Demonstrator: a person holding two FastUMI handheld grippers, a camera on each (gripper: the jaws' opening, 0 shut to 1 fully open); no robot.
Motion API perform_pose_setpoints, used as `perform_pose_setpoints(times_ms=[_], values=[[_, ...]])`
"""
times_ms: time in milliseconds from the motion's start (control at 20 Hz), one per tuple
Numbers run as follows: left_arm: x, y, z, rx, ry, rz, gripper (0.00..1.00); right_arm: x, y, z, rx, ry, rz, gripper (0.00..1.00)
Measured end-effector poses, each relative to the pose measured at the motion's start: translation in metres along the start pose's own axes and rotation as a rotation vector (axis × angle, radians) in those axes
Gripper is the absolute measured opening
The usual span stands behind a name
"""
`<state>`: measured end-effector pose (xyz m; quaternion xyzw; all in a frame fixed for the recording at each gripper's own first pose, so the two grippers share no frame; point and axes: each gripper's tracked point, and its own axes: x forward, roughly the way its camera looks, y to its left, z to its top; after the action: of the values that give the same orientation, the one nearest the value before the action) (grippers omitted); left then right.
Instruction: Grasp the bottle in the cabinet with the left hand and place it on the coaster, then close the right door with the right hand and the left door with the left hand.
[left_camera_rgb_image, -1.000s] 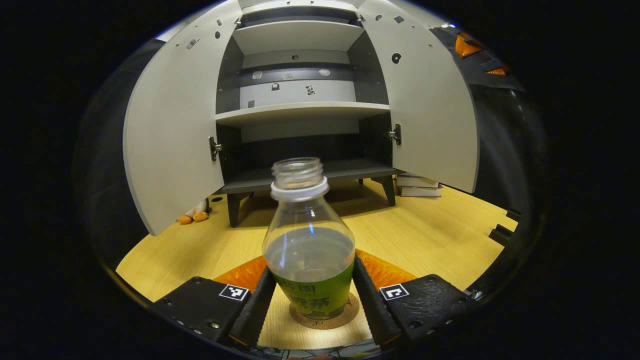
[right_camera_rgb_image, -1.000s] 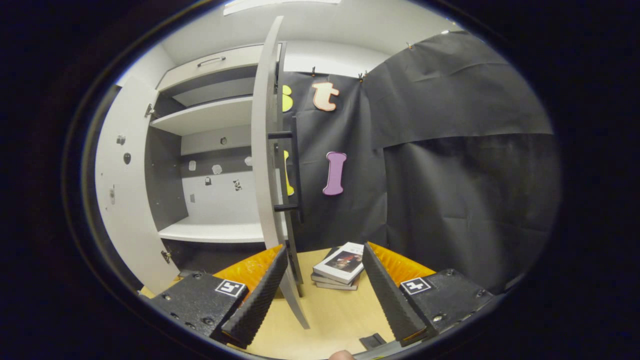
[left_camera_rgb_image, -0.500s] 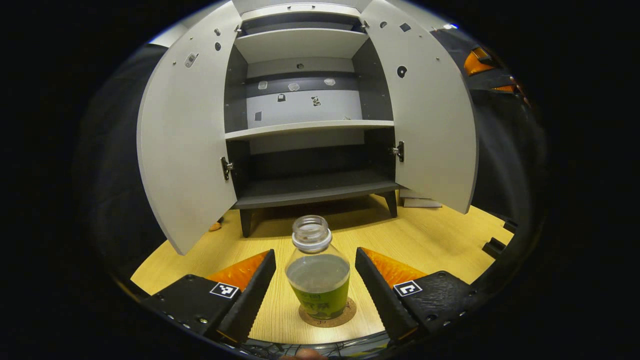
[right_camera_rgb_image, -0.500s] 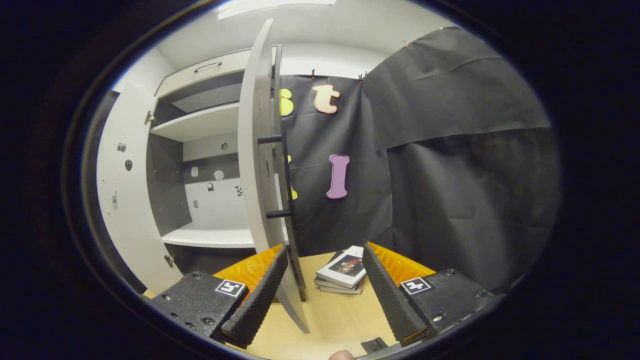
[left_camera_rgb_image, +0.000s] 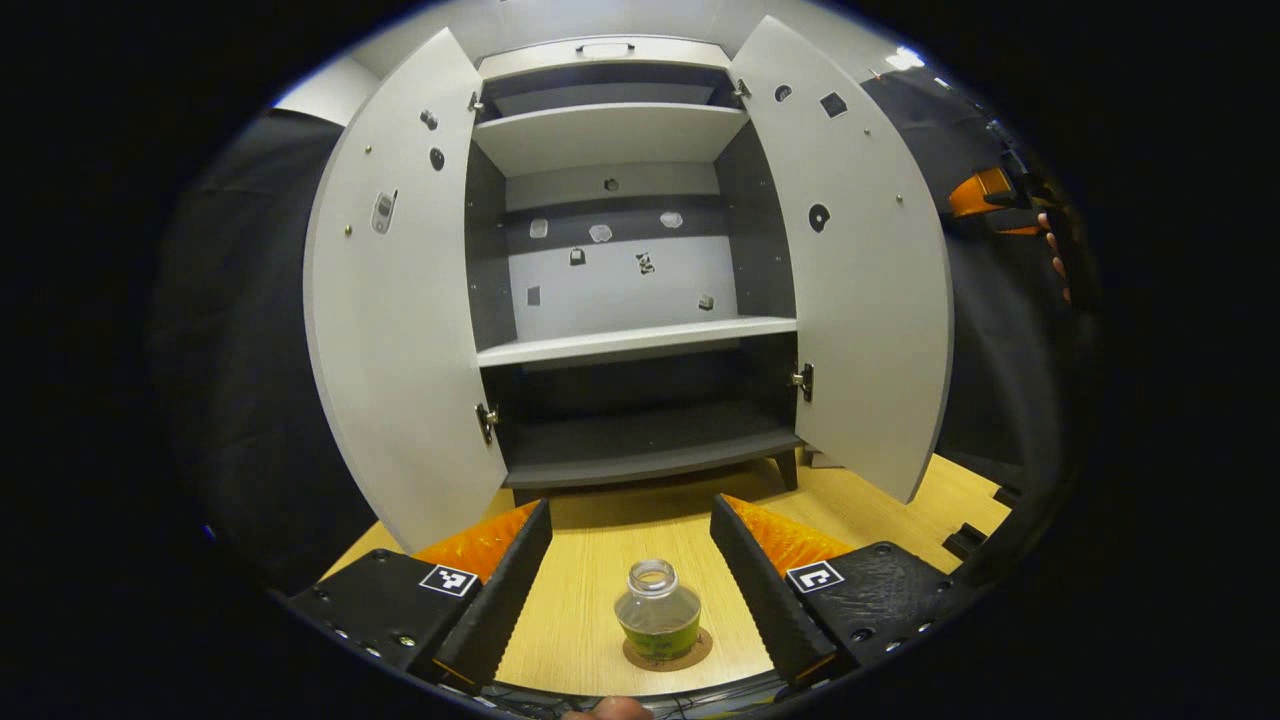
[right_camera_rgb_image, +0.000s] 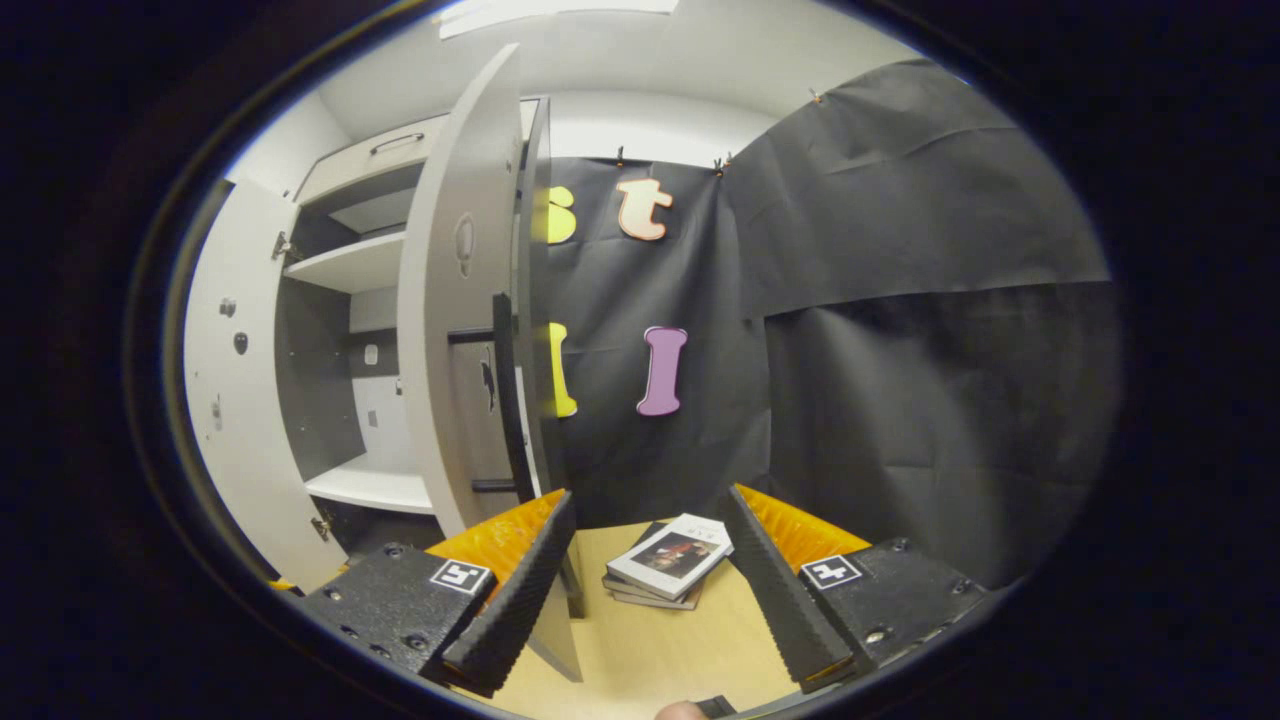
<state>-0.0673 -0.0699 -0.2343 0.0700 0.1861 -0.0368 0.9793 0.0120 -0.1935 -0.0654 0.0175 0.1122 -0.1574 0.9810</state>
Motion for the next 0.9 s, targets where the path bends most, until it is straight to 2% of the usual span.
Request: perform_pose_setpoints(times_ms=[50, 100, 250, 550, 600, 650, 750, 800, 900], values=[[-0.002, 0.000, 0.008, 0.002, -0.009, -0.003, 0.96, 0.004, -0.002, 0.004, 0.004, -0.002, 0.002, 0.98], [-0.004, 0.001, 0.017, -0.001, -0.017, -0.003, 0.96, 0.007, -0.001, 0.011, 0.003, -0.005, 0.011, 0.94], [-0.009, 0.005, 0.038, -0.049, -0.020, -0.009, 0.96, 0.014, 0.002, 0.028, -0.027, -0.033, 0.038, 0.94], [-0.019, 0.040, 0.073, -0.160, -0.043, 0.051, 0.96, 0.025, 0.025, 0.045, -0.074, -0.068, 0.116, 0.98], [-0.020, 0.049, 0.076, -0.161, -0.049, 0.068, 0.96, 0.025, 0.027, 0.043, -0.088, -0.062, 0.117, 0.98], [-0.020, 0.059, 0.077, -0.158, -0.049, 0.093, 0.96, 0.026, 0.027, 0.044, -0.109, -0.076, 0.112, 0.90], [-0.022, 0.073, 0.079, -0.146, -0.048, 0.127, 0.96, 0.027, 0.027, 0.046, -0.129, -0.087, 0.117, 0.94], [-0.024, 0.080, 0.080, -0.140, -0.047, 0.137, 0.95, 0.026, 0.028, 0.045, -0.128, -0.083, 0.123, 0.90], [-0.027, 0.090, 0.083, -0.126, -0.048, 0.156, 0.94, 0.028, 0.030, 0.045, -0.106, -0.064, 0.144, 0.94]])
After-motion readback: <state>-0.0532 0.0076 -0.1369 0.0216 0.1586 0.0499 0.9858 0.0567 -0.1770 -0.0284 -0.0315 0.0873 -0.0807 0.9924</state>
